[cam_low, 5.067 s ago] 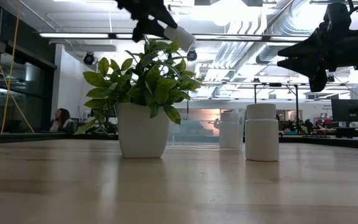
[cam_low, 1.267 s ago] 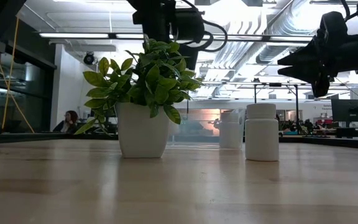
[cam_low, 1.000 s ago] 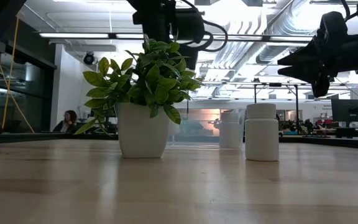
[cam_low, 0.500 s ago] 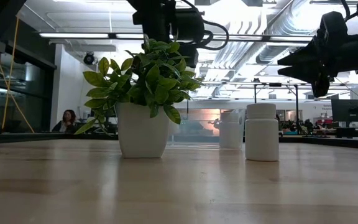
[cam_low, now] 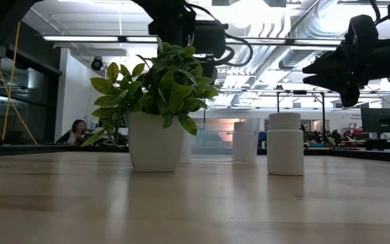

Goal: Pick and place pill bottles into a basket
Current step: Put the white pill bottle in the transparent bin

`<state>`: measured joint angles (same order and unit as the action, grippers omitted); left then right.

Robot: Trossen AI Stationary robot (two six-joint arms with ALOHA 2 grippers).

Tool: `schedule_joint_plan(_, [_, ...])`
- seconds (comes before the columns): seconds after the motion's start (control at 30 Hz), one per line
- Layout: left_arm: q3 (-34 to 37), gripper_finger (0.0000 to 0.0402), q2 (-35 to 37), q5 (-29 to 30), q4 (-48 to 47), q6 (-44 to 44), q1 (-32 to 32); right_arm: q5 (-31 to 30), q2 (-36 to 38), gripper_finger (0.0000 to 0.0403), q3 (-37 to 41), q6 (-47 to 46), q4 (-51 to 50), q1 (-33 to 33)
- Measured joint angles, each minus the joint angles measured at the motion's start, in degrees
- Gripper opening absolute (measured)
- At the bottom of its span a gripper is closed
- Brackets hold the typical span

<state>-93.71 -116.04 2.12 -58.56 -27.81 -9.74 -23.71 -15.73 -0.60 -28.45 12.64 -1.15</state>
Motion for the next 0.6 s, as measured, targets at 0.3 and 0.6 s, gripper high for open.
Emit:
schedule_joint_plan(0.3, [-0.17, 0.0195, -0.03, 1.10, -2.15, -0.47, 0.02, -0.24, 0.00, 0.0124, 0.00, 0.20, -0.49, -0.01])
schedule_joint_plan(0.6, [-0.19, 0.0195, -0.05, 1.99, -3.42, -1.08, 0.01, -1.30, 0.00, 0.0124, 0.00, 0.38, -0.98, -0.01])
